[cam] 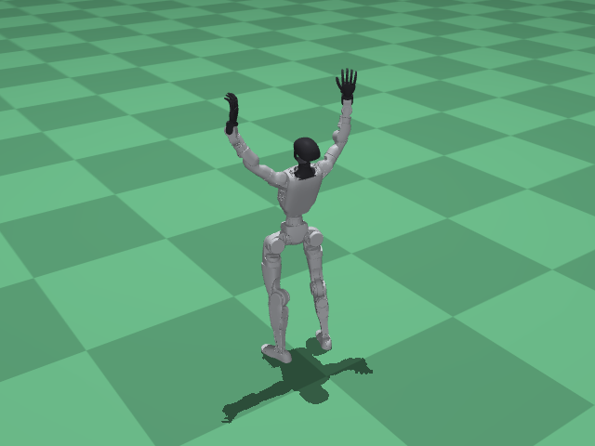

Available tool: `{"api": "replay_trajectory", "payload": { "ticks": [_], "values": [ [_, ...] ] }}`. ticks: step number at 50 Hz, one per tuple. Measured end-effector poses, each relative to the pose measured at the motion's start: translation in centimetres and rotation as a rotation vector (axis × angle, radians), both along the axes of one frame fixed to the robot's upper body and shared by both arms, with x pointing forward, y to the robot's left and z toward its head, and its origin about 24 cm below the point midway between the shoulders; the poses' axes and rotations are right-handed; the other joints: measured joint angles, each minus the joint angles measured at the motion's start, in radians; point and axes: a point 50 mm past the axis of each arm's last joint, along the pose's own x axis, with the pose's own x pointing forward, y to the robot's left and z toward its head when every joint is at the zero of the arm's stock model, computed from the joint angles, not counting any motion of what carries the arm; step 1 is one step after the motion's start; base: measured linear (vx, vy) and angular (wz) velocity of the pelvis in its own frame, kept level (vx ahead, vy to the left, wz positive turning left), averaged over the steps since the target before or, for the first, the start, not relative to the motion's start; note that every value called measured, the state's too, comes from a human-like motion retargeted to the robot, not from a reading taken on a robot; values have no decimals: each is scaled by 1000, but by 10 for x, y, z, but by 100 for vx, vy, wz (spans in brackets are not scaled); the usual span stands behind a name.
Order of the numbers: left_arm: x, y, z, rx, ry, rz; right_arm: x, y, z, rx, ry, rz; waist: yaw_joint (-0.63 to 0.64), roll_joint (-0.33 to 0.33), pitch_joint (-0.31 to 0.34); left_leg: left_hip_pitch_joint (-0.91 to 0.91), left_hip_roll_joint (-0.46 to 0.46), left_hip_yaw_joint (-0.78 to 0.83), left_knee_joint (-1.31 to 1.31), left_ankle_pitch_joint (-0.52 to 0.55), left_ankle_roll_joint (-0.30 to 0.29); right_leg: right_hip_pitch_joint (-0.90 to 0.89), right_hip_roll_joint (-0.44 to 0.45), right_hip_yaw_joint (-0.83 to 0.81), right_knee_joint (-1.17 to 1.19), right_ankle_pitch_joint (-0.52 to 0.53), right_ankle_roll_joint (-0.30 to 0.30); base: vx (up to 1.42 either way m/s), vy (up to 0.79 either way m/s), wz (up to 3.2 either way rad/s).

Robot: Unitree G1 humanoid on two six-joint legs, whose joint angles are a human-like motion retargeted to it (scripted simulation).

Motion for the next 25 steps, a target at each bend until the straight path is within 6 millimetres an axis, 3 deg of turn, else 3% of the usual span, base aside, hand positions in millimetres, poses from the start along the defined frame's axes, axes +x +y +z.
{"api": "replay_trajectory", "payload": {
  "ticks": [7,12,25],
  "values": [
    [-34,52,-11,-205,-127,113,-28,-51,-14,214,-95,-45,13,-11,-4,56,-2,21,-4,-8,1,40,-1,11,12,-19,0,7,0,-12],
    [-54,75,-20,-321,-221,121,-44,-83,-31,334,-130,-85,19,-26,-6,84,-4,32,-6,-15,4,60,-3,17,18,-31,0,2,0,-4],
    [-74,78,-14,-374,-381,31,-94,-138,-78,451,-242,-239,51,-104,-7,130,-7,49,-9,-31,5,92,-5,34,27,-58,0,0,0,0]
  ]
}}
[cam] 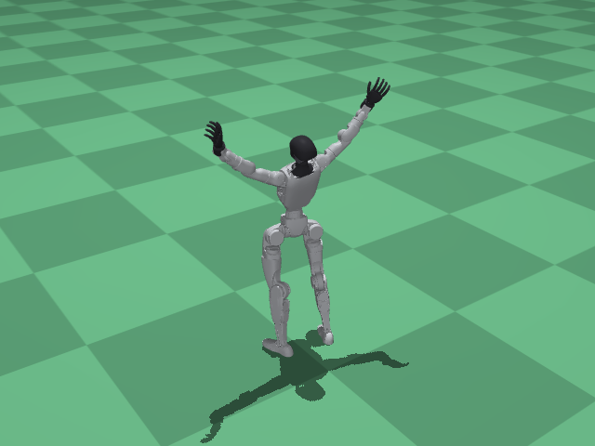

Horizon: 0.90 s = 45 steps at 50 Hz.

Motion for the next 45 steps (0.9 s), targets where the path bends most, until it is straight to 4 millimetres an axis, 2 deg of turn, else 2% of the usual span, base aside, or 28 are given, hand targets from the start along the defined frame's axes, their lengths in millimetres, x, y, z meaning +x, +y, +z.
{"api": "replay_trajectory", "payload": {
  "ticks": [13,20,33,45],
  "values": [
    [-11,-10,13,10,-129,-91,-42,-26,-29,99,-91,-75,19,-53,0,44,-3,16,1,-7,4,35,-4,8,8,-14,0,0,0,0],
    [-12,-7,11,-1,-147,-107,-57,-34,-40,131,-133,-95,22,-65,0,61,-3,20,2,-9,3,51,-5,8,9,-19,0,0,0,0],
    [-26,20,-14,-57,-172,-45,-60,-32,-39,124,-176,-89,1,-23,0,100,9,26,5,-2,-6,95,6,-2,0,-14,0,0,0,0],
    [-38,32,-27,-80,-223,-22,-65,-33,-41,125,-214,-91,-6,-6,0,126,16,29,9,4,-9,121,11,-1,-1,-15,0,0,0,0]
  ]
}}
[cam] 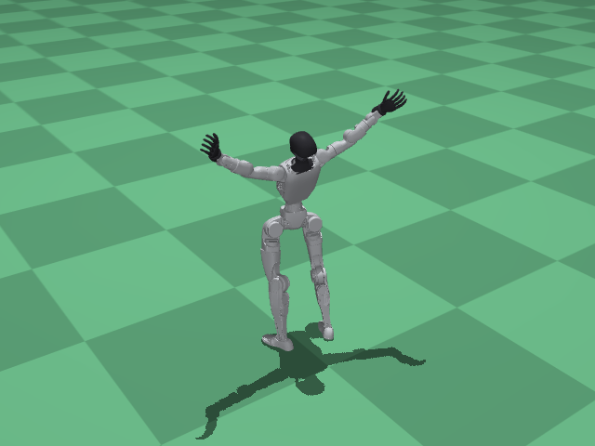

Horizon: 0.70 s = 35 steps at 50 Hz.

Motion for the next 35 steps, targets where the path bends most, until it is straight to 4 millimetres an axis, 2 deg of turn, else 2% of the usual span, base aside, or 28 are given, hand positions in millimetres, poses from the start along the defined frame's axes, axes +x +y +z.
{"api": "replay_trajectory", "payload": {
  "ticks": [12,22,31,32,33,34,35],
  "values": [
    [-22,23,-27,-68,-38,34,12,9,14,-36,-49,69,-30,53,0,16,8,-7,3,-13,-2,15,5,1,10,-18,0,0,0,0],
    [-53,44,-57,-145,-76,120,18,15,23,-56,-93,90,-54,101,0,20,9,-11,6,-6,2,23,3,-4,11,-13,0,0,0,0],
    [-72,52,-72,-195,-111,122,24,13,22,-29,-72,110,-68,120,0,-14,7,-13,0,-1,8,-10,3,-8,7,-3,0,0,0,0],
    [-83,55,-77,-207,-115,139,27,15,25,-30,-74,128,-78,131,0,-25,5,-14,0,2,10,-21,2,-9,8,0,0,0,0,0],
    [-111,56,-85,-220,-127,188,34,21,34,-43,-84,170,-105,157,0,-44,3,-16,-2,5,14,-41,0,-11,10,2,0,0,0,0],
    [-158,48,-81,-235,-165,258,37,26,44,-31,-117,230,-154,176,20,-61,2,-18,-2,8,17,-57,-1,-13,12,5,0,0,0,0],
    [-206,20,-52,-189,-212,315,36,31,55,-12,-160,299,-215,192,51,-77,3,-20,0,10,20,-71,-1,-16,13,8,0,-5,1,11]
  ]
}}
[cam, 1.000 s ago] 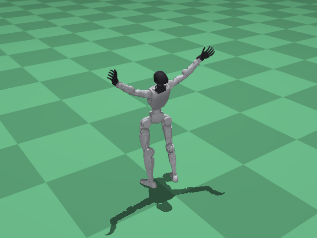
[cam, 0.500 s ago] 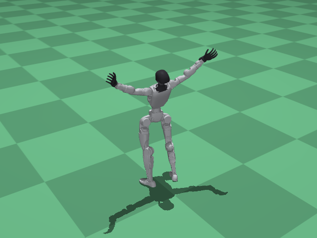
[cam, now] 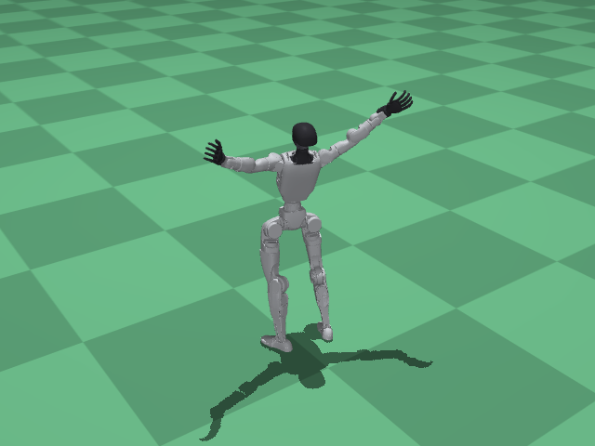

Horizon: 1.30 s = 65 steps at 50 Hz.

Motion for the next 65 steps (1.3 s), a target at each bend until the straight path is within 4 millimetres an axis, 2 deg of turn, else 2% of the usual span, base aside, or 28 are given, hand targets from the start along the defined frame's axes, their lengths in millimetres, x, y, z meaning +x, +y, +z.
{"api": "replay_trajectory", "payload": {
  "ticks": [2,7,13,22,27,31,35,40,44,47,50,53,56,58,61,64,65],
  "values": [
    [11,-19,37,47,21,-33,-8,-14,-16,61,26,-15,-2,-59,-1,-9,-4,0,2,3,4,-5,-4,-4,-3,6,0,-7,0,5],
    [30,-26,55,64,71,-83,-7,-15,-18,56,43,-4,17,-93,18,-47,-9,13,2,15,12,-39,-5,-5,-17,29,0,-11,1,-3],
    [51,-34,70,98,149,-143,10,6,7,-53,53,87,25,-92,67,-106,-8,19,1,27,13,-92,0,-8,-29,57,0,-15,0,3],
    [92,-65,101,293,253,-315,36,62,55,-297,126,167,13,-77,172,-189,1,-3,-6,43,-1,-169,12,-20,-37,91,0,-17,2,8],
    [126,-97,119,472,311,-469,53,91,68,-439,211,132,9,-81,234,-216,-3,-14,-13,50,-6,-195,11,-25,-41,106,0,-15,5,5],
    [158,-128,128,620,361,-637,72,114,70,-557,299,101,15,-90,278,-227,-12,-18,-17,53,-8,-207,3,-23,-42,115,0,-13,7,0],
    [196,-162,129,753,410,-862,96,133,62,-668,405,89,34,-104,313,-229,-24,-19,-20,55,-5,-214,-8,-15,-41,122,0,-11,7,-5],
    [240,-207,115,899,465,-1207,128,159,41,-806,530,141,67,-115,349,-230,-38,-15,-22,51,2,-223,-21,2,-37,129,0,-10,7,-10],
    [266,-243,93,998,515,-1522,151,182,15,-922,623,243,98,-116,375,-233,-48,-12,-25,46,10,-233,-29,14,-34,134,0,-10,6,-9],
    [278,-268,71,1059,551,-1759,166,202,-10,-1014,704,340,122,-106,394,-239,-54,-13,-27,43,15,-244,-33,21,-32,138,0,-10,5,-6],
    [282,-288,49,1114,576,-1972,179,223,-40,-1097,794,461,137,-87,419,-248,-58,-16,-32,42,19,-255,-36,24,-31,140,0,-11,5,0],
    [276,-310,34,1181,621,-2134,196,240,-78,-1108,866,649,118,-85,455,-259,-65,-26,-38,43,21,-264,-41,23,-32,139,0,-12,6,12],
    [267,-334,15,1240,712,-2290,217,243,-138,-997,941,874,86,-116,495,-267,-77,-42,-44,45,26,-269,-54,19,-28,135,0,-11,10,23],
    [262,-347,1,1262,765,-2400,230,242,-184,-857,1006,1021,65,-135,523,-272,-89,-56,-47,45,33,-274,-70,13,-18,134,0,-10,16,33],
    [252,-363,-20,1275,832,-2562,248,240,-260,-563,1123,1220,34,-155,574,-276,-113,-85,-47,42,53,-283,-107,-2,23,140,0,-8,22,45],
    [243,-374,-36,1266,889,-2703,257,243,-339,-216,1238,1377,1,-159,631,-280,-120,-116,-45,42,71,-310,-127,-18,97,155,-20,-8,17,48],
    [241,-376,-41,-1248,-903,2723,257,245,-365,-97,1273,1418,-9,-158,650,-282,-113,-125,-46,45,73,-325,-124,-23,127,161,-35,-9,5,39]
  ]
}}
